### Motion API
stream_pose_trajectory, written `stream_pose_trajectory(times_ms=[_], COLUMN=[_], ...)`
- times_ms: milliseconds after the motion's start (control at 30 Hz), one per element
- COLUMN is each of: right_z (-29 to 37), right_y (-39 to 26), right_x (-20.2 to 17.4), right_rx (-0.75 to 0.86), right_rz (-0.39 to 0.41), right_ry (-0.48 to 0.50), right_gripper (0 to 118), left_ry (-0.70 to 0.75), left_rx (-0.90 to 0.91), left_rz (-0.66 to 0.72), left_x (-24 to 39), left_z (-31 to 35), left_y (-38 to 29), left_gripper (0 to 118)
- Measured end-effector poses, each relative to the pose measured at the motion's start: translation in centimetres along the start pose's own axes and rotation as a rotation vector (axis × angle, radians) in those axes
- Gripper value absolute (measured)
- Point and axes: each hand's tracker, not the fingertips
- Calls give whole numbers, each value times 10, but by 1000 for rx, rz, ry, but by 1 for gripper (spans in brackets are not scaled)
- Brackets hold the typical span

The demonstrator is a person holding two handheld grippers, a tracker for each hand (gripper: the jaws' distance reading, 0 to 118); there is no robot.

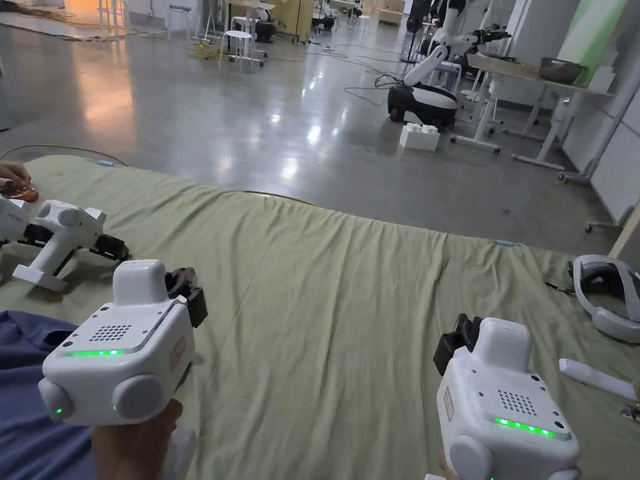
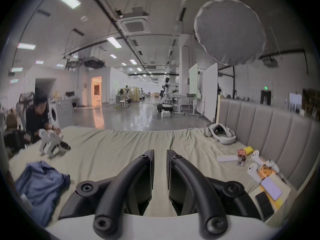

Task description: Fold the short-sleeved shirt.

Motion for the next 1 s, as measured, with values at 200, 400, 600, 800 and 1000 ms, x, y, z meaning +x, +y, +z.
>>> stream_pose_trajectory(times_ms=[200, 400, 600, 800, 1000], right_z=[-1, -5, -10, -15, -10], right_y=[-6, -14, -30, -45, -56], right_x=[-7, -14, -23, -36, -51], right_rx=[-21, -57, -120, -168, -213], right_rz=[-6, 39, 61, 89, 122], right_ry=[-9, 19, 36, 56, 77], right_gripper=[17, 17, 17, 17, 17], left_ry=[-48, -5, 154, 206, 157], left_rx=[-57, -287, -439, -612, -749], left_rz=[-86, -128, -51, -84, -15], left_x=[-6, -66, -179, -236, -261], left_z=[-4, 6, 16, 20, -8], left_y=[8, 8, -1, -10, -42], left_gripper=[10, 10, 10, 22, 75])
